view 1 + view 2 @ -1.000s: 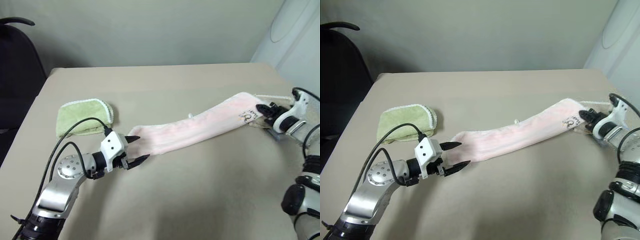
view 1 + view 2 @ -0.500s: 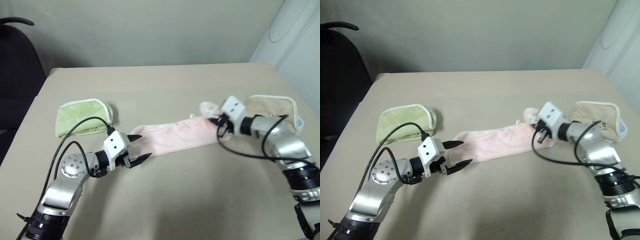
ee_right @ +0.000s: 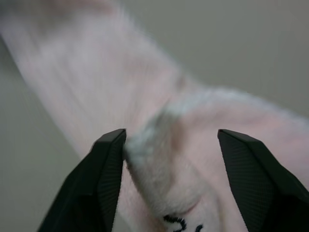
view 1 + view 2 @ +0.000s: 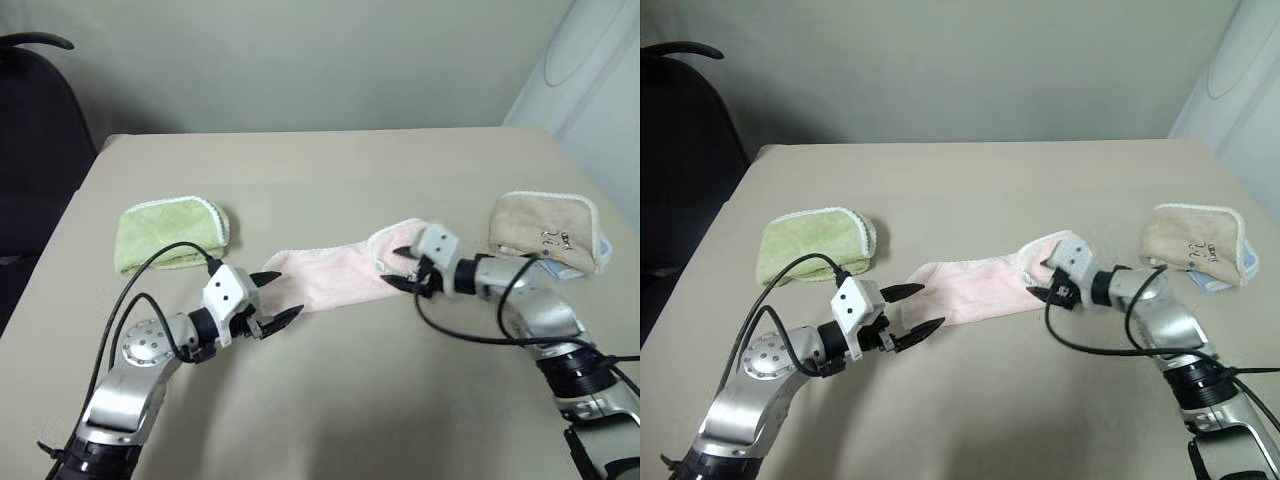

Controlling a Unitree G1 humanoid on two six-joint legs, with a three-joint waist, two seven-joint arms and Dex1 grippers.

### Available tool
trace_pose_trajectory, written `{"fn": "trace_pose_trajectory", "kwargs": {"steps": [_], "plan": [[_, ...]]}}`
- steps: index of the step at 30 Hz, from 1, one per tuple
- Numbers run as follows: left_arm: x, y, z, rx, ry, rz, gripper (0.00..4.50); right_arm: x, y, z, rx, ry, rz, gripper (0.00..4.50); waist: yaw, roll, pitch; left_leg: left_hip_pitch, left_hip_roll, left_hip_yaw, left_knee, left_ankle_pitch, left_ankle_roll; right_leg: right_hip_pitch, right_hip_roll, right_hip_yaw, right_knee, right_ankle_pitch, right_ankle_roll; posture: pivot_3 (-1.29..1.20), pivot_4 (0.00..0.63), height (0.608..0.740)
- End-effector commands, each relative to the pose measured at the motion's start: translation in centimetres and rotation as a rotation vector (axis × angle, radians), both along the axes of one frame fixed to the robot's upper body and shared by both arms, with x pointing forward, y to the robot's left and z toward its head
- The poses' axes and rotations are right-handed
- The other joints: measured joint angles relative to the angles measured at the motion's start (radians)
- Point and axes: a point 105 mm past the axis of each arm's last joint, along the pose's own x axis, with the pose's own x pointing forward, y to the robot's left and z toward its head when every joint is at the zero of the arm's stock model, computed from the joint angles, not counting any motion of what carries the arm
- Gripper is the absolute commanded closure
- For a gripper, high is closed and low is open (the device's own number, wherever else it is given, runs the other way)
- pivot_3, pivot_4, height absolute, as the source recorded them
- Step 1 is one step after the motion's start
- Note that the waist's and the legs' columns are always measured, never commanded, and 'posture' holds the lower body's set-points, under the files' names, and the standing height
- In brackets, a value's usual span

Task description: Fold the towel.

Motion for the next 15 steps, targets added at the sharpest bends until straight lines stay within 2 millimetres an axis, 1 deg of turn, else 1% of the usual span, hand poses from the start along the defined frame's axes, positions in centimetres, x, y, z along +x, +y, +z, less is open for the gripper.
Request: {"fn": "trace_pose_trajectory", "kwargs": {"steps": [1,2,3,4,6,7,10,11,13,15], "plan": [[-0.1,0.6,2.1,-0.143,-0.014,0.058,0.61,-0.6,-1.5,3.2,0.139,-0.013,-0.005,1.44,0.0,0.0,0.0,0.0,0.0,0.0,0.0,0.0,0.0,0.0,0.0,0.0,0.0,0.0,0.0,0.0,0.15,0.74],[0.0,0.9,2.3,-0.192,0.003,0.084,0.61,0.1,-2.3,3.1,0.168,0.012,-0.063,1.44,0.0,-0.001,-0.001,0.001,0.0,0.0,0.0,0.0,0.0,0.001,0.0,0.0,0.0,0.0,0.0,0.0,0.15,0.74],[0.0,1.2,2.4,-0.246,0.032,0.108,0.61,0.9,-2.9,2.5,0.17,0.033,-0.117,1.88,0.0,-0.002,-0.001,0.002,0.0,0.001,0.0,0.0,0.0,0.002,0.0,0.0,-0.001,0.0,0.0,0.0,0.15,0.74],[0.0,1.4,2.4,-0.289,0.06,0.126,0.61,1.4,-3.3,1.8,0.165,0.048,-0.149,2.1,0.0,-0.002,-0.001,0.002,0.0,0.001,0.0,0.0,0.0,0.003,0.0,0.0,-0.001,0.0,0.0,0.0,0.15,0.74],[0.0,1.9,2.2,-0.352,0.114,0.156,0.61,2.1,-3.3,0.1,0.158,0.082,-0.172,2.75,0.0,-0.002,-0.001,0.003,0.0,0.001,0.0,0.0,0.0,0.003,0.0,0.001,0.0,0.0,0.001,0.0,0.15,0.74],[0.0,2.0,2.1,-0.382,0.144,0.171,0.61,2.5,-3.2,-0.8,0.144,0.095,-0.184,3.21,-0.001,-0.002,-0.001,0.003,0.0,0.001,0.0,0.0,0.0,0.003,0.0,0.0,0.0,0.0,0.001,0.0,0.15,0.74],[-0.1,2.7,1.5,-0.462,0.23,0.226,0.61,3.5,-2.9,-4.3,0.067,0.129,-0.215,4.27,0.0,-0.002,-0.001,0.003,0.0,0.001,0.0,0.0,0.0,0.002,0.0,0.0,0.001,0.0,0.001,0.0,0.15,0.74],[-0.3,2.8,1.5,-0.487,0.249,0.233,0.61,3.7,-2.9,-5.2,0.049,0.135,-0.222,4.44,0.0,-0.002,-0.001,0.003,0.0,0.001,0.0,0.0,0.0,0.001,0.0,0.0,0.001,0.0,0.0,0.0,0.15,0.74],[-0.8,3.0,1.4,-0.533,0.292,0.244,0.61,4.2,-2.8,-6.3,0.034,0.138,-0.24,4.44,-0.001,-0.002,-0.001,0.003,0.0,0.001,-0.001,0.0,0.0,0.001,0.0,0.0,0.001,0.0,0.0,0.0,0.15,0.74],[-1.5,3.3,1.4,-0.59,0.334,0.259,0.61,4.5,-2.5,-6.4,0.057,0.125,-0.24,4.44,-0.002,-0.002,-0.001,0.004,0.0,0.001,0.0,0.0,0.0,0.002,0.0,0.0,0.002,0.0,0.0,0.0,0.15,0.74]]}}
